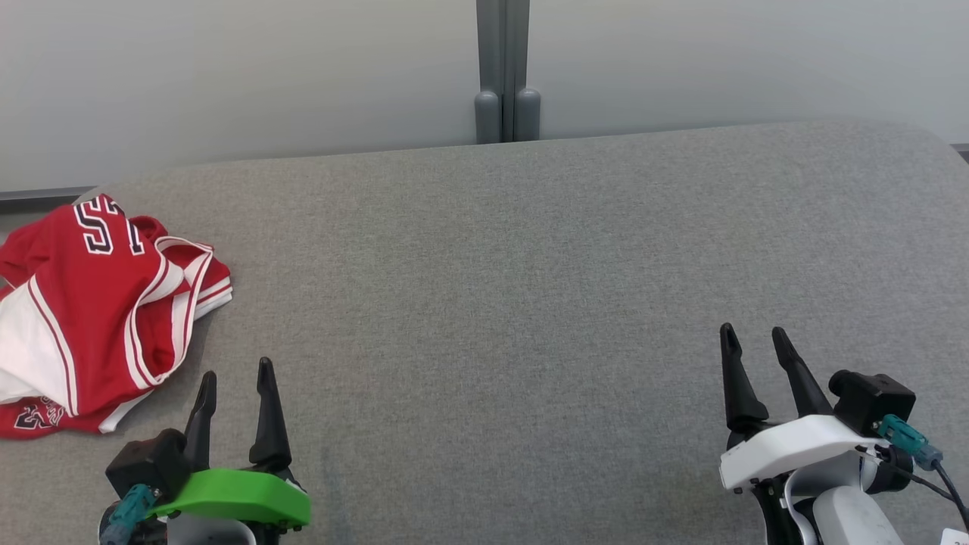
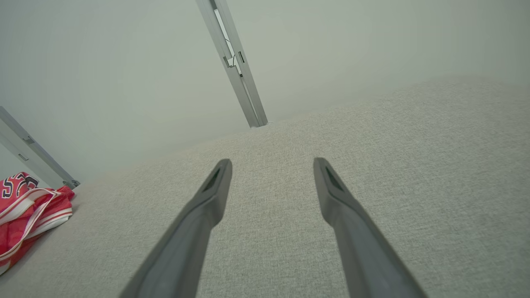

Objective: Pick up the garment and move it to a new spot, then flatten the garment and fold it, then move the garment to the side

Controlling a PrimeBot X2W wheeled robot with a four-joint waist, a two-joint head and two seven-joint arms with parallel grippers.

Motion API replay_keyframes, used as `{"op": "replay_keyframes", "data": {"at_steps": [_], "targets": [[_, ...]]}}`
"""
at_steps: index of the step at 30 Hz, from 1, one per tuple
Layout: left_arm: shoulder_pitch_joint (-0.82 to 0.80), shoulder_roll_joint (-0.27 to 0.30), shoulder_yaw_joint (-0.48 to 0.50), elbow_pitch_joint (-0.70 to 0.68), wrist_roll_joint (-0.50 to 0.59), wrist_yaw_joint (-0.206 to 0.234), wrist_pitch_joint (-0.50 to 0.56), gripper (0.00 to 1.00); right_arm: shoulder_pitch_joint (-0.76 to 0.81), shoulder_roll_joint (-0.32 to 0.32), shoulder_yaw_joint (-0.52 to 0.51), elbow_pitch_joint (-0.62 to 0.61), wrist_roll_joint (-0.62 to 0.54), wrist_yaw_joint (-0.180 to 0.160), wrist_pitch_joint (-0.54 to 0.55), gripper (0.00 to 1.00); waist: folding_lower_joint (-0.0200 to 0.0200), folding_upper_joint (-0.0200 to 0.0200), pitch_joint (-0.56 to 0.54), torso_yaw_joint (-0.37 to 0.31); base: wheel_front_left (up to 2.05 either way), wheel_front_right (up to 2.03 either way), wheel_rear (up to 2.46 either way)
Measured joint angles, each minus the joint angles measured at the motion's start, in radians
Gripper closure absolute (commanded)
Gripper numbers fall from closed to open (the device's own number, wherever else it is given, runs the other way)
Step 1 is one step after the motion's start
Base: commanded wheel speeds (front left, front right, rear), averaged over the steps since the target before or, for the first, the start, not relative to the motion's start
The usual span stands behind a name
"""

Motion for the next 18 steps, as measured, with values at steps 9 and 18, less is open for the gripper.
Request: {"op": "replay_keyframes", "data": {"at_steps": [9,18], "targets": [[0.0,0.001,-0.004,0.002,0.053,0.002,-0.018,0.0,-0.004,-0.001,0.007,-0.001,-0.059,0.0,-0.018,0.0,0.0,0.0,0.0,0.003,0.0,0.0,0.0],[0.007,0.002,-0.006,0.011,0.092,0.003,-0.034,0.0,-0.006,-0.002,0.016,0.0,-0.12,0.0,-0.036,0.0,0.0,0.0,-0.007,0.001,0.0,0.0,0.0]]}}
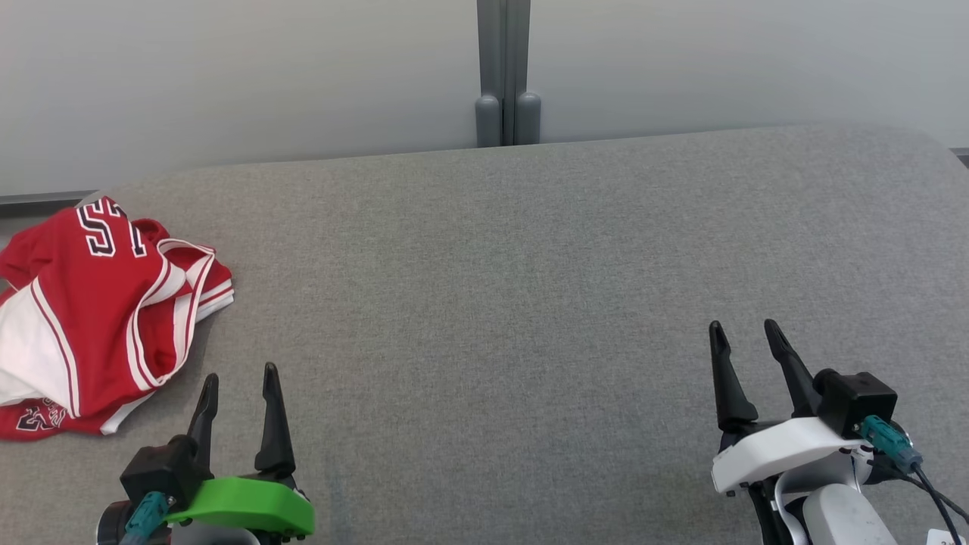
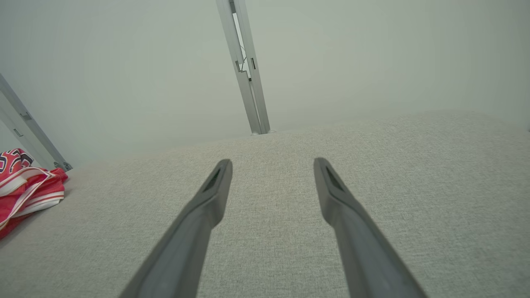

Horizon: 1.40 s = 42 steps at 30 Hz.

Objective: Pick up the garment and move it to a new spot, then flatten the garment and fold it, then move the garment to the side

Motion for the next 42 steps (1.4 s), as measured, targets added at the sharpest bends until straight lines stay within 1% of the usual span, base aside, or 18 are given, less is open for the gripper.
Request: {"op": "replay_keyframes", "data": {"at_steps": [13,25,29,33,36,42], "targets": [[0.013,0.001,-0.004,-0.001,0.061,0.012,-0.024,0.0,0.0,-0.001,0.007,0.003,-0.08,0.0,-0.023,0.0,0.0,0.0,-0.013,0.006,0.0,0.0,0.0],[0.014,0.001,-0.006,0.004,0.042,0.009,-0.025,0.0,0.0,-0.001,0.012,0.003,-0.078,0.0,-0.023,0.0,0.0,0.0,-0.01,0.009,0.0,0.0,0.0],[0.013,0.001,-0.017,0.008,0.039,0.007,-0.025,0.0,0.003,-0.002,0.003,0.002,-0.078,0.0,-0.023,0.0,0.0,0.0,-0.011,0.021,0.0,0.0,0.0],[0.009,0.002,-0.028,0.013,0.036,0.007,-0.025,0.0,0.015,-0.001,-0.007,-0.001,-0.079,0.0,-0.023,0.0,0.0,0.0,-0.012,0.051,0.0,0.0,0.0],[0.006,0.001,-0.036,0.012,0.039,0.011,-0.025,0.0,0.02,-0.002,-0.016,-0.005,-0.08,0.0,-0.023,0.0,0.0,0.0,-0.014,0.087,0.0,0.0,0.0],[0.017,0.002,-0.023,0.002,0.051,0.017,-0.025,0.0,0.027,-0.002,-0.018,-0.011,-0.077,0.0,-0.023,0.0,0.0,0.0,-0.016,0.186,0.0,0.0,0.0]]}}
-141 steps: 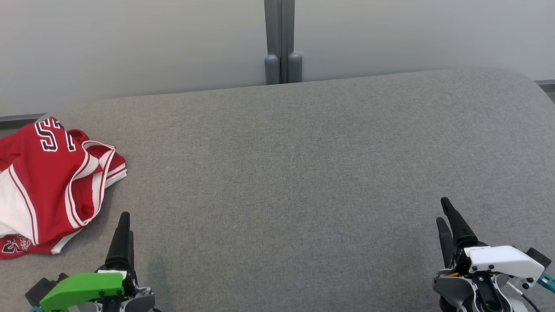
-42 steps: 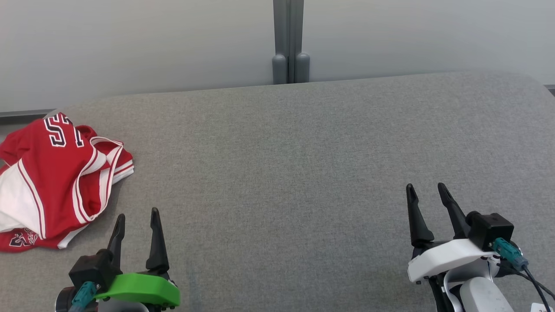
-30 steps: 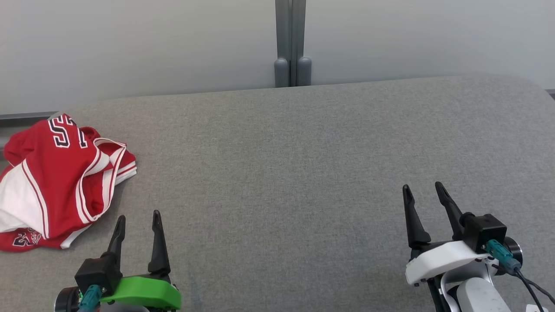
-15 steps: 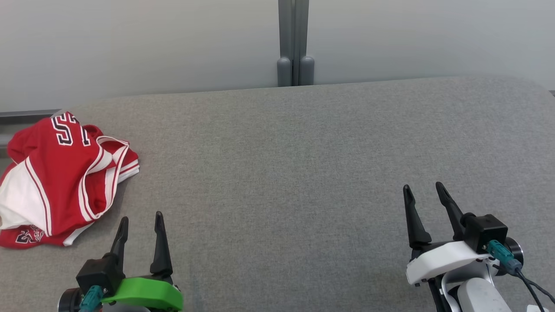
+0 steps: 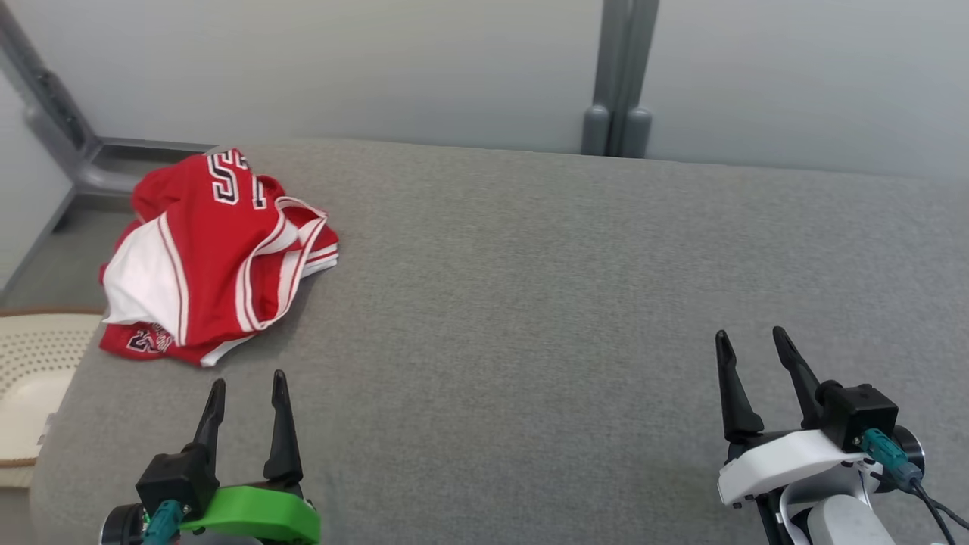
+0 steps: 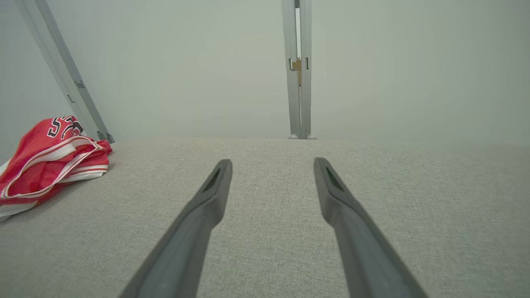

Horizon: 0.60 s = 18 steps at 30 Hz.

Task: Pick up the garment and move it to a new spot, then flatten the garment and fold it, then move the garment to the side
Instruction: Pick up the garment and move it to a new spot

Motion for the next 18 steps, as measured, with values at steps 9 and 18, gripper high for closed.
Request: {"op": "replay_keyframes", "data": {"at_steps": [9,18], "targets": [[0.029,0.002,0.033,-0.022,0.016,0.006,0.0,0.0,0.005,0.0,0.016,-0.008,0.017,0.0,0.0,0.0,0.0,0.0,-0.005,0.167,0.0,0.0,0.0],[0.051,0.009,0.08,-0.049,0.016,0.013,0.0,0.0,-0.008,0.001,0.047,-0.004,0.026,0.0,0.0,0.0,0.0,0.0,-0.011,0.287,0.0,0.0,0.0]]}}
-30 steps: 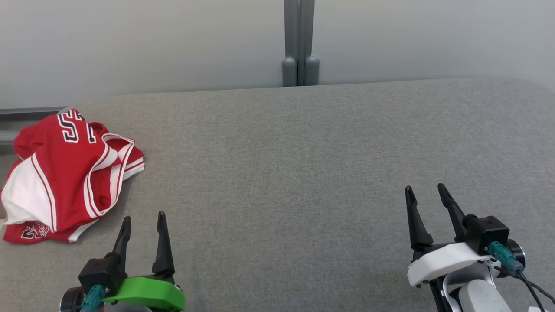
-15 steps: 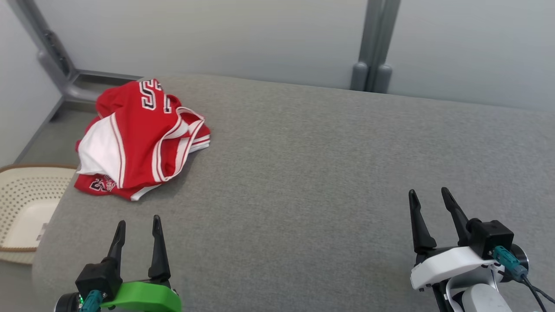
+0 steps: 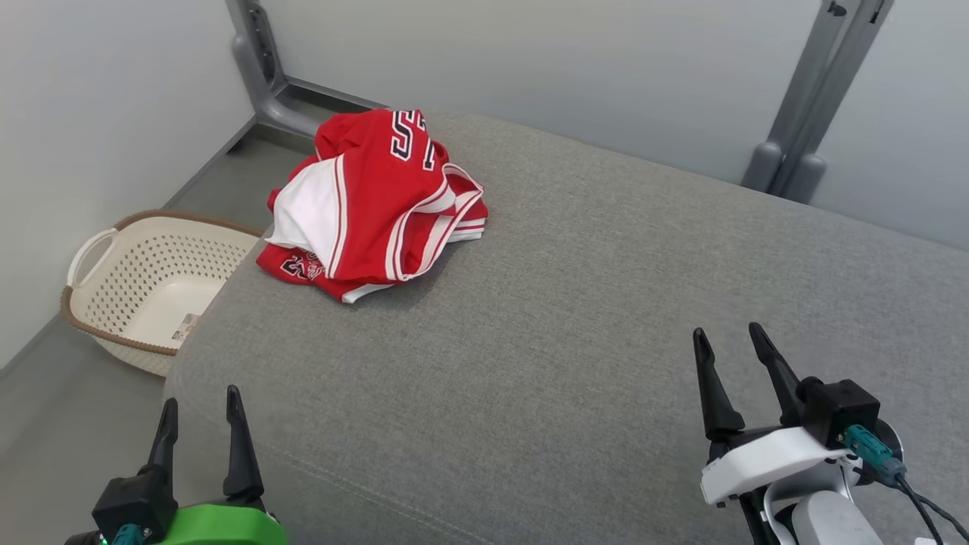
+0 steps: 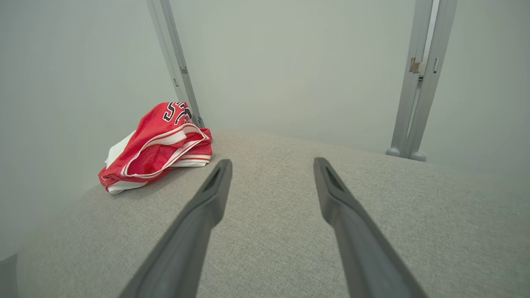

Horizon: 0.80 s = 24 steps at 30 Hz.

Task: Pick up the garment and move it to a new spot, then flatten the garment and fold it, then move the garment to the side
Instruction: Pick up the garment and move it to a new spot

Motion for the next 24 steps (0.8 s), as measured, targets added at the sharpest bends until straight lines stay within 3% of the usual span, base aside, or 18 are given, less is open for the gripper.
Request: {"op": "replay_keyframes", "data": {"at_steps": [10,14,24], "targets": [[0.007,-0.002,-0.011,-0.009,-0.002,0.002,0.0,0.0,-0.006,0.0,0.012,0.011,0.0,0.0,0.0,0.0,0.0,0.0,0.004,0.017,0.0,0.0,0.0],[-0.008,0.001,-0.03,0.032,-0.002,-0.018,0.003,0.0,-0.005,0.0,0.007,0.011,0.002,0.0,0.0,0.0,0.0,0.0,0.002,0.012,0.0,0.0,0.0],[-0.29,0.056,-0.1,0.251,-0.001,-0.087,0.121,0.0,-0.008,0.0,0.01,0.004,-0.022,0.0,0.0,0.0,0.0,0.0,0.028,-0.015,0.0,0.0,0.0]]}}
